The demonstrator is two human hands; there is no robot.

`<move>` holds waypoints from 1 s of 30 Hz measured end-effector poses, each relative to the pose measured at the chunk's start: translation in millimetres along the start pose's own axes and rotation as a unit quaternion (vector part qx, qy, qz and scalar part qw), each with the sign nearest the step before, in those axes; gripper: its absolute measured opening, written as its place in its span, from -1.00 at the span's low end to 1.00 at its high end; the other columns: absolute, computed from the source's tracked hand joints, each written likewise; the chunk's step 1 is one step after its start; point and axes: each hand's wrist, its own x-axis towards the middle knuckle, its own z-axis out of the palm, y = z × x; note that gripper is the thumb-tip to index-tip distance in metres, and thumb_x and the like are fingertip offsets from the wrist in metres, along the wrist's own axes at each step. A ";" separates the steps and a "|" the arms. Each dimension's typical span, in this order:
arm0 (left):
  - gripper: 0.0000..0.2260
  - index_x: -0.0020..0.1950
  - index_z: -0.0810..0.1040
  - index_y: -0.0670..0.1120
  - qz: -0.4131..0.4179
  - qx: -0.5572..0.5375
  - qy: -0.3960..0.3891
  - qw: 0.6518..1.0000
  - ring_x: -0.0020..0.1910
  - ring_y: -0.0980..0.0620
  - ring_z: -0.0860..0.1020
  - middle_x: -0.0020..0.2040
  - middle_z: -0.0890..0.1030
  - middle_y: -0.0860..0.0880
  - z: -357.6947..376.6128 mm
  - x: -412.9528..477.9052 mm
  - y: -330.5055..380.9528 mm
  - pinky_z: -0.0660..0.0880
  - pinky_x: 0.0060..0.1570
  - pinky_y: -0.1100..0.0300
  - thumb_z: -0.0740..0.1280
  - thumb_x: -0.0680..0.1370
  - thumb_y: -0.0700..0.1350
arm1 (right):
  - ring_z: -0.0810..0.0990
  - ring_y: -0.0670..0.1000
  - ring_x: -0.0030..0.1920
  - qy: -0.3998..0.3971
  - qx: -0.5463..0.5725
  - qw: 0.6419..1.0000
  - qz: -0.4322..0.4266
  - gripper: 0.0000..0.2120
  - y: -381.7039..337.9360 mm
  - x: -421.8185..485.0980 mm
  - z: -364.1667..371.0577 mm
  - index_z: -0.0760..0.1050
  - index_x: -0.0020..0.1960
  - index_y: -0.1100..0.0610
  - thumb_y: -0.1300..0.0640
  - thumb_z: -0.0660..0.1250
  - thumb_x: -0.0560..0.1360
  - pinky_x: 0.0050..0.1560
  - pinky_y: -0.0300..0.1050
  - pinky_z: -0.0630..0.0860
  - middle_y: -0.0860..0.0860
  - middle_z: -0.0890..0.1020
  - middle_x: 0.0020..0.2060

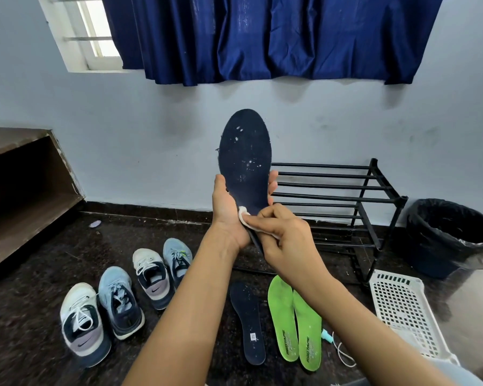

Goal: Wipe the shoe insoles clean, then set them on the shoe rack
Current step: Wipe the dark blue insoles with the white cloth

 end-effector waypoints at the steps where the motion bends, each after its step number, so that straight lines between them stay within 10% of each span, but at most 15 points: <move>1: -0.33 0.40 0.45 -0.22 0.005 0.000 0.001 1.000 -0.07 -0.05 0.59 0.04 0.65 -0.18 -0.1 -0.3 1.0 0.45 -0.07 0.15 -0.07 0.60 0.26 | 0.47 -0.13 -0.20 -0.008 0.000 1.000 -0.002 -0.75 -0.2 -1.4 -1.0 0.66 0.07 0.11 0.24 0.28 0.47 -0.15 -0.51 0.30 -0.01 0.49 -0.24; 11: -0.27 -0.02 0.71 -0.14 0.008 0.030 0.014 0.999 0.09 -0.09 0.61 0.09 0.65 -0.18 17.4 -2.2 -24.5 0.51 0.12 0.11 -0.14 0.60 0.30 | 0.47 0.07 -0.16 0.025 -0.061 0.998 0.012 -0.74 2.3 33.4 0.4 0.61 0.14 0.15 0.24 0.23 0.53 -0.09 -0.22 0.41 0.05 0.42 -0.21; 21: -0.32 0.33 0.51 -0.21 0.002 0.025 0.022 0.999 0.00 -0.06 0.65 0.07 0.66 -0.19 3.6 -1.8 -13.5 0.59 0.00 0.16 -0.11 0.62 0.27 | 0.48 -0.05 -0.24 0.015 -0.016 1.000 0.001 -0.75 1.5 17.0 -0.5 0.65 0.07 0.14 0.22 0.25 0.49 -0.14 -0.51 0.31 0.06 0.51 -0.24; 30: -0.33 0.19 0.58 -0.17 0.011 -0.038 0.017 0.999 -0.07 -0.05 0.58 0.03 0.65 -0.16 3.6 0.1 -0.1 0.44 -0.08 0.12 -0.07 0.59 0.31 | 0.54 -0.14 -0.09 -0.082 0.055 0.987 0.124 -0.61 3.6 19.3 -28.0 0.68 -0.03 -0.02 0.39 0.23 0.44 -0.06 -0.46 0.35 -0.09 0.60 -0.14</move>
